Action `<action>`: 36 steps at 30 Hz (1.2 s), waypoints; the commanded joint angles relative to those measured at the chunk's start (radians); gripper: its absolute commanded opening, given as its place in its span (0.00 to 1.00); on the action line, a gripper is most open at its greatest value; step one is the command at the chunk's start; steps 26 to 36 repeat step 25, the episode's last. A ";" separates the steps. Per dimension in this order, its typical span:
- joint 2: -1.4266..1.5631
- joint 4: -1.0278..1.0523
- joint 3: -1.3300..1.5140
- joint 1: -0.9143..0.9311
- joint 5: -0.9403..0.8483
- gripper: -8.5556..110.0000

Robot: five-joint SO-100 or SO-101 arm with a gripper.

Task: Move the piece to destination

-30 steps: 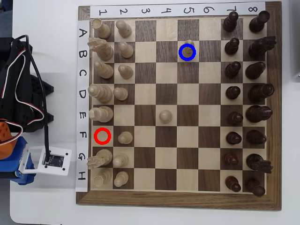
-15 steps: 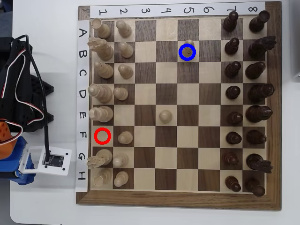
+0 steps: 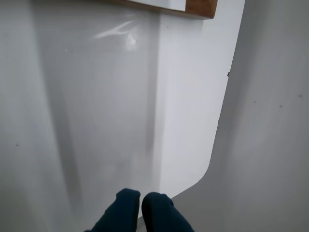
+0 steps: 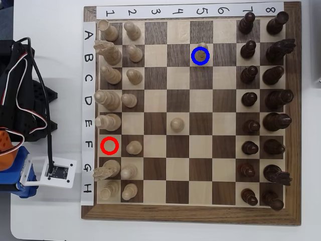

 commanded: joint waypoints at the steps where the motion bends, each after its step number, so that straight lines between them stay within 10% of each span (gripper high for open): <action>1: 0.057 -0.054 -0.006 0.020 -0.005 0.07; 36: 0.057 -0.081 0.002 0.020 -0.015 0.07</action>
